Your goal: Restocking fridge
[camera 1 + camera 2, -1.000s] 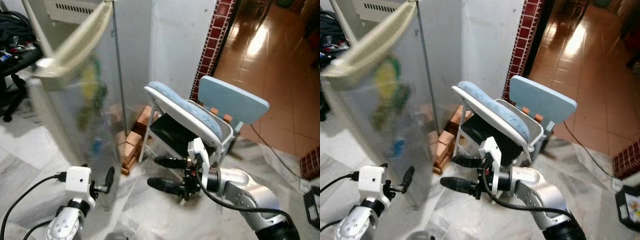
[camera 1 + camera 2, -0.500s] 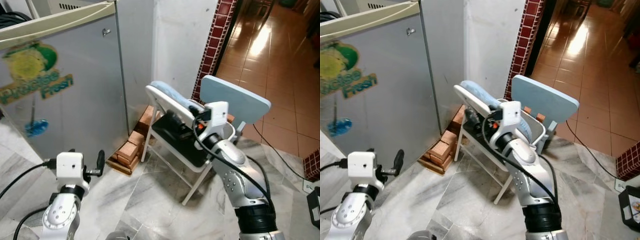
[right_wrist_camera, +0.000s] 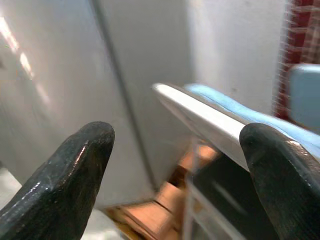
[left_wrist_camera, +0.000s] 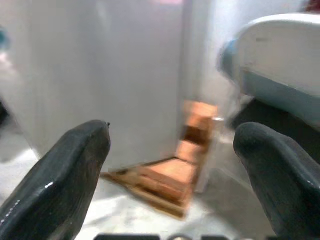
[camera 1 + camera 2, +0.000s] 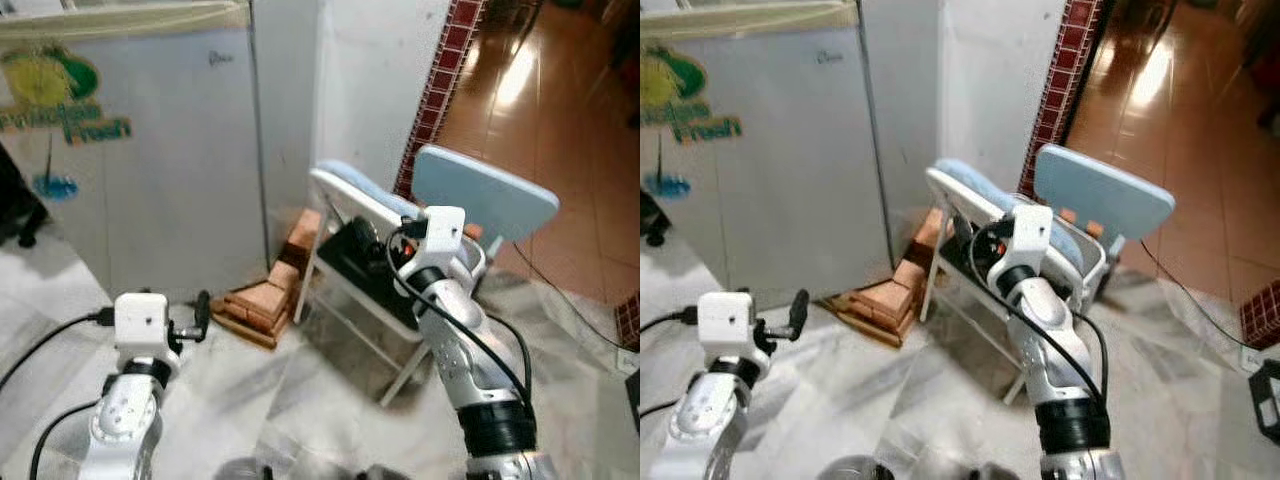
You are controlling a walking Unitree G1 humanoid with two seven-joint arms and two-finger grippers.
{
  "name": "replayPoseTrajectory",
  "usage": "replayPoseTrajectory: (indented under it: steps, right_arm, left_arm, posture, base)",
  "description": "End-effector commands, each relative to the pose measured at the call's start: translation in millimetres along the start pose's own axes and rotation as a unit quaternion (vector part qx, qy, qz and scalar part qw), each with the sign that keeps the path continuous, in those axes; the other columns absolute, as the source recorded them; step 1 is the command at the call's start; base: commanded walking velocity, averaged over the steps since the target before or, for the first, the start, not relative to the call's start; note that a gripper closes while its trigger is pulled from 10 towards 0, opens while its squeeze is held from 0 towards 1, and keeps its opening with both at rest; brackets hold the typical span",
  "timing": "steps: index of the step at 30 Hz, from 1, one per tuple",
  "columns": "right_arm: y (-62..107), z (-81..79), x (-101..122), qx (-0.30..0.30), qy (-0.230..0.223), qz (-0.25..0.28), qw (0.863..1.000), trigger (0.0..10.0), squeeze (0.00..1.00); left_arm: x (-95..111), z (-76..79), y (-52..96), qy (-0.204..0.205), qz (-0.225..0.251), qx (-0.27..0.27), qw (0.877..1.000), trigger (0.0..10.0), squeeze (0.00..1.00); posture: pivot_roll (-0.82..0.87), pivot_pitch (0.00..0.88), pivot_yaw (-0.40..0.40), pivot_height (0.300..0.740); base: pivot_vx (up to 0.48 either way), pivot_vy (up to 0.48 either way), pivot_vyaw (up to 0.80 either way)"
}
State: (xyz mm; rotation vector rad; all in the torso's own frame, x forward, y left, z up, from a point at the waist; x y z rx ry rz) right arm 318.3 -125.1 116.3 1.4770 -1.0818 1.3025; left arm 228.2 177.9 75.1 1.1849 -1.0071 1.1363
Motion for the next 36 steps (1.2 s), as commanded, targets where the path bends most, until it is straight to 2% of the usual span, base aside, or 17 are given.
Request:
replayPoseTrajectory:
  steps: [1,6,14,19,28,36]
  right_arm:
    - [-1.9,-3.6,2.4,0.003,0.002,0.009,1.0,10.0,0.0]
    - [-1.8,-0.8,-2.0,-0.01,0.007,0.006,1.0,10.0,0.0]
    - [1.1,3.2,-8.8,-0.015,0.016,0.001,1.0,10.0,0.0]
    - [0.0,2.6,-9.5,-0.008,0.035,0.005,0.999,10.0,0.0]
    - [0.4,2.6,-16.3,-0.006,0.037,-0.007,0.999,10.0,0.0]
    - [0.0,2.2,-18.8,-0.008,0.035,-0.007,0.999,10.0,0.0]
  left_arm:
    - [0.9,-6.2,0.4,-0.012,-0.002,0.01,1.0,10.0,0.0]
    - [0.0,-7.4,-0.8,-0.011,-0.001,0.014,1.0,10.0,0.0]
    - [2.4,-8.1,-1.3,-0.006,0.01,0.017,1.0,10.0,0.0]
    - [14.3,-5.8,-5.1,-0.004,0.035,0.015,0.999,10.0,0.0]
    - [9.9,-7.7,-4.5,-0.011,0.03,0.021,0.999,10.0,0.0]
    - [7.9,-4.6,-4.3,-0.017,0.028,0.016,0.999,10.0,0.0]
  posture:
    - [0.05,0.009,-0.024,0.74]
    - [0.05,0.0,-0.021,0.74]
    - [0.03,0.0,-0.018,0.74]
    - [0.03,0.0,-0.017,0.74]
    - [0.03,0.0,-0.022,0.74]
    - [0.03,0.0,-0.017,0.74]
  base:
    - [0.0,0.48,0.0]
    - [0.0,0.48,0.0]
    - [0.0,0.48,-0.52]
    - [0.0,0.48,0.0]
    - [0.0,0.48,0.0]
    - [0.0,0.48,-0.75]
Point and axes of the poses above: a point about 5 cm out from each wrist's last joint towards the gripper, its own y axis pointing back from the gripper into the wrist, its own x axis along the axis of the wrist's last joint, z = x × y, the point moved 1 cm from there along -y, pointing out of the wrist towards the gripper, and after that the axes turned 9 degrees about y, right-handed, at the moved point
